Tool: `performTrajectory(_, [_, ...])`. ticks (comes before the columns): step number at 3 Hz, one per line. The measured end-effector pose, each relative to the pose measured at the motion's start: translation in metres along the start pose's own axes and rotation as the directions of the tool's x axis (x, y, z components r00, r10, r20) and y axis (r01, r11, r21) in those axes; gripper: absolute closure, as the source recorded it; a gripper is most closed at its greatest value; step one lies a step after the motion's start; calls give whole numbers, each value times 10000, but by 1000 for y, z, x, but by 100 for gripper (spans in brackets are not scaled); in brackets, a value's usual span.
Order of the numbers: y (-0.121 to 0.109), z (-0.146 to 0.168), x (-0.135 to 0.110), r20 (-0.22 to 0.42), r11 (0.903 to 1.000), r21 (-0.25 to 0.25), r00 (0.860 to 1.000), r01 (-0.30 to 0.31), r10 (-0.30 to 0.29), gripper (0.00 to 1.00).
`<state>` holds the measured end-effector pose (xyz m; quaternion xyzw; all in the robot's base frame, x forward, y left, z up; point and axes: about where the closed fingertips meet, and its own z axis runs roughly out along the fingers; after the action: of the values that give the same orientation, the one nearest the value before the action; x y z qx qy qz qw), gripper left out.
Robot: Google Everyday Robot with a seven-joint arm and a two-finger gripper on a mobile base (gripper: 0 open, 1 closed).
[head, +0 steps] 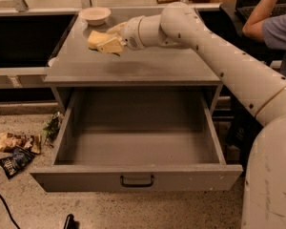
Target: Place sponge into top drawer
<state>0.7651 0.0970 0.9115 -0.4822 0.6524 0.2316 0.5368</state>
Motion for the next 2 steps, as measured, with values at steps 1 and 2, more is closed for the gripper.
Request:
performTrajectory(1, [-1, 3, 1, 104, 9997, -246, 9999, 11, -8, 100])
performTrajectory(2, [27, -15, -10, -15, 9917, -1027, 9969, 780, -786, 100])
